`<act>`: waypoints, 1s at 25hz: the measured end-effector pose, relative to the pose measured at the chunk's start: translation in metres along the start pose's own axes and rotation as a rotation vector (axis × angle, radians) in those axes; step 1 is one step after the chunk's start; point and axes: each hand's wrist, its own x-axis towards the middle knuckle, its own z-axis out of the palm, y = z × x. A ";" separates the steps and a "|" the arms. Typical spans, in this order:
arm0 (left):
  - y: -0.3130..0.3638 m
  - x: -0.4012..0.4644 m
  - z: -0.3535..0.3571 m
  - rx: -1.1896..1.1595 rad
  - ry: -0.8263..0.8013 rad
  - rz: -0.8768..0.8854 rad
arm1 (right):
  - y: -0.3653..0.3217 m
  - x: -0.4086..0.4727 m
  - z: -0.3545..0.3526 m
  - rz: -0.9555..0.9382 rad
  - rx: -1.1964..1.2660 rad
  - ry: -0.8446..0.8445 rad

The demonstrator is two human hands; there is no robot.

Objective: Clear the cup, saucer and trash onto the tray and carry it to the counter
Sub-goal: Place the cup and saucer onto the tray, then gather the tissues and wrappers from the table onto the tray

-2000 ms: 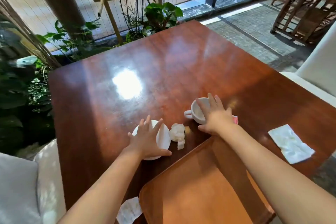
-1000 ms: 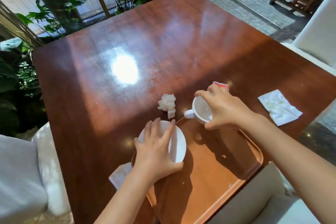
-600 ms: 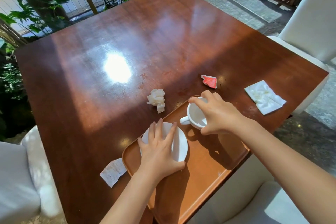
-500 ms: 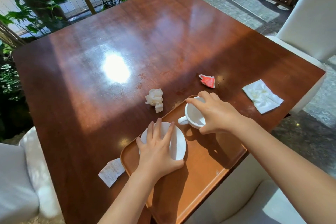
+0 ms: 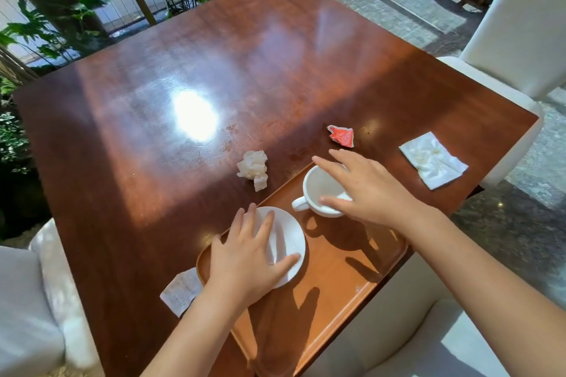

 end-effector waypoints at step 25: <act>-0.026 0.102 -0.025 -0.578 0.486 0.020 | 0.153 -0.023 0.031 0.501 0.109 0.399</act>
